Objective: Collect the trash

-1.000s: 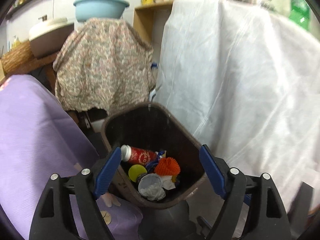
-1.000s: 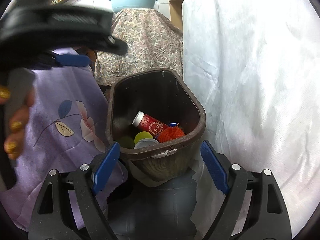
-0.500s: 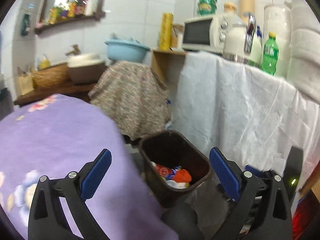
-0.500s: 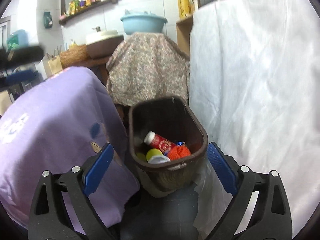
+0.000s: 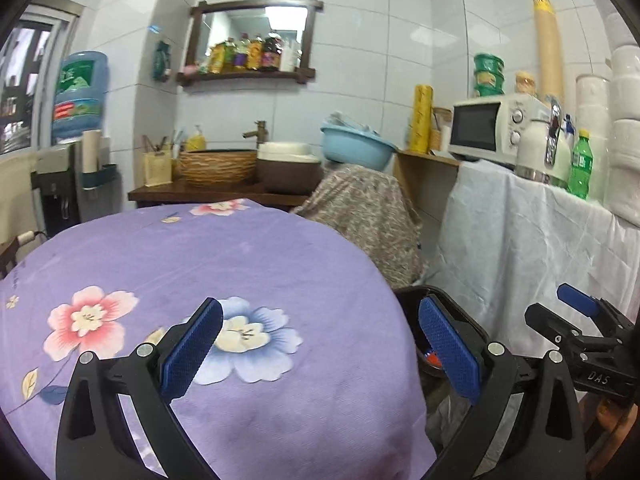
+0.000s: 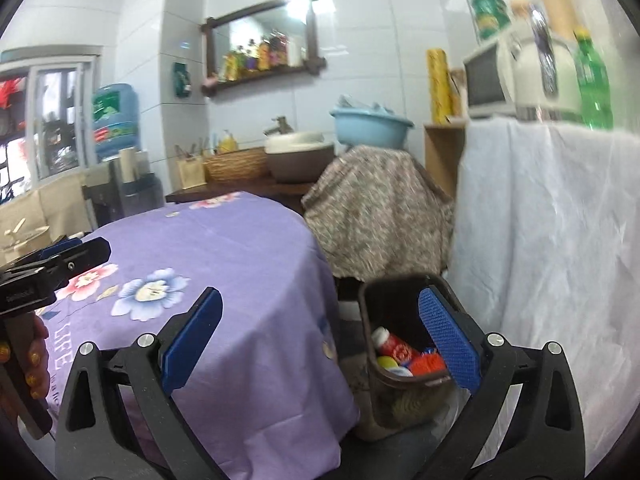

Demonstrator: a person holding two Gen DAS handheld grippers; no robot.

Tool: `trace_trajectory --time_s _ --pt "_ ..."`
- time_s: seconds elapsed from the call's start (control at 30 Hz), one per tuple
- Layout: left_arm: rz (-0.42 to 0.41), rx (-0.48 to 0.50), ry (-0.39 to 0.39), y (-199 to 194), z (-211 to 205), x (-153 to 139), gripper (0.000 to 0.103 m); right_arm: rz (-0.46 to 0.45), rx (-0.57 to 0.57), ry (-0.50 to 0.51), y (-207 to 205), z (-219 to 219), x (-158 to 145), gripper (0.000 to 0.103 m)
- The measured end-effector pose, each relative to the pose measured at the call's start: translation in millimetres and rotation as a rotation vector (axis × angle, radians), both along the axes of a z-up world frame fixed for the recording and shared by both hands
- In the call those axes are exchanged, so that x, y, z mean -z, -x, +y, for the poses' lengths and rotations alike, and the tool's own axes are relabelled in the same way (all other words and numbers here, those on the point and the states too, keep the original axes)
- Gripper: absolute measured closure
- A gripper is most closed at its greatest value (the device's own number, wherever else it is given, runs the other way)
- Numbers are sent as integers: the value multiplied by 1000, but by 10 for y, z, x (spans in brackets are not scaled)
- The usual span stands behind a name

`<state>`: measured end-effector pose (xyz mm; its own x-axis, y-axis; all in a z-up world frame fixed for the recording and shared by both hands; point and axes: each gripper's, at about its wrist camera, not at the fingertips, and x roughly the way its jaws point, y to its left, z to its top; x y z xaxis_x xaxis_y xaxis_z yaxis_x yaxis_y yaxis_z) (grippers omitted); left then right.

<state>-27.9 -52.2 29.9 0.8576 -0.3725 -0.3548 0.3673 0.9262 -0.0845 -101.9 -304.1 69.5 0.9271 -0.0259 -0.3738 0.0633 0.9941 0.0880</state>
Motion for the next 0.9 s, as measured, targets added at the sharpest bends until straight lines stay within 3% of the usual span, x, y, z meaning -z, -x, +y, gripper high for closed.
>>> trace_trajectory --time_s 0.1,0.4,0.9 --pt "-45 -58 -16 118 114 17 6 -24 -28 13 74 167 -27 6" --pt "-54 -145 25 310 373 54 6 -69 -80 -26 289 373 -79 6" --pt "-98 -119 -17 375 281 30 6 -77 -80 -24 322 356 -81 6"
